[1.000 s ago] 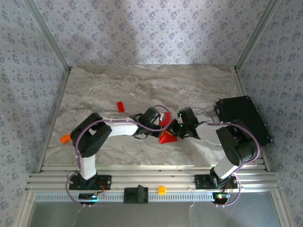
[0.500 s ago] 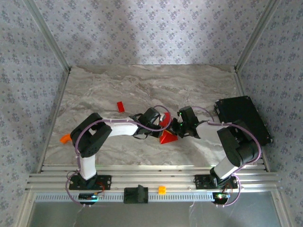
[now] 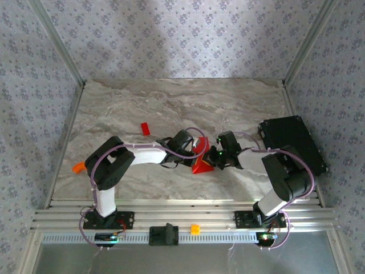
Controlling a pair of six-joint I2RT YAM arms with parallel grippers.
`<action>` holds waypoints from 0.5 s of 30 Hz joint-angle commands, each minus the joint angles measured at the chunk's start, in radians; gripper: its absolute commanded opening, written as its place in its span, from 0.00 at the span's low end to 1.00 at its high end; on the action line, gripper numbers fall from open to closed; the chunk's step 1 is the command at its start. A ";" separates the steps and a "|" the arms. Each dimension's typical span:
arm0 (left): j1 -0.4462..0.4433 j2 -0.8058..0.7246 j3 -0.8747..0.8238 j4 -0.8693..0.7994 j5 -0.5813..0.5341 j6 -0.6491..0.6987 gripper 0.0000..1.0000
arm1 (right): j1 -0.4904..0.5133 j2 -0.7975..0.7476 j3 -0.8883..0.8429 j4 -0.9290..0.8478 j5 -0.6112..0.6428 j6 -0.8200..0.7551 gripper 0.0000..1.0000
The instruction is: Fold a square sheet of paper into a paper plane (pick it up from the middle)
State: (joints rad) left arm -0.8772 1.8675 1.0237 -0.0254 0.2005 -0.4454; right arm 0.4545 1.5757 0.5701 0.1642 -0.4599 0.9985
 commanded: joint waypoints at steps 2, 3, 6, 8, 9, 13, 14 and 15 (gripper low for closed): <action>0.002 0.025 0.018 -0.066 0.011 0.007 0.05 | -0.040 -0.048 0.036 -0.062 -0.012 -0.015 0.03; 0.002 0.025 0.019 -0.068 0.013 0.008 0.04 | -0.051 -0.051 0.045 -0.061 -0.017 -0.018 0.03; 0.001 0.030 0.025 -0.073 0.014 0.009 0.04 | -0.074 -0.035 0.063 -0.063 -0.026 -0.036 0.03; 0.002 0.032 0.024 -0.075 0.013 0.009 0.04 | -0.083 -0.012 0.063 -0.057 -0.029 -0.041 0.03; 0.003 0.032 0.025 -0.074 0.014 0.008 0.05 | -0.086 0.003 0.058 -0.054 -0.029 -0.041 0.03; 0.002 0.035 0.024 -0.075 0.016 0.008 0.04 | -0.104 0.049 0.030 -0.064 0.002 -0.035 0.03; 0.002 0.035 0.024 -0.077 0.016 0.010 0.04 | -0.110 0.053 0.021 -0.069 0.010 -0.035 0.03; 0.003 0.035 0.022 -0.077 0.016 0.011 0.05 | -0.115 0.053 0.014 -0.073 0.018 -0.034 0.03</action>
State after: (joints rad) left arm -0.8772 1.8740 1.0382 -0.0483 0.2100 -0.4450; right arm 0.3538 1.6104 0.6064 0.1432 -0.4725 0.9791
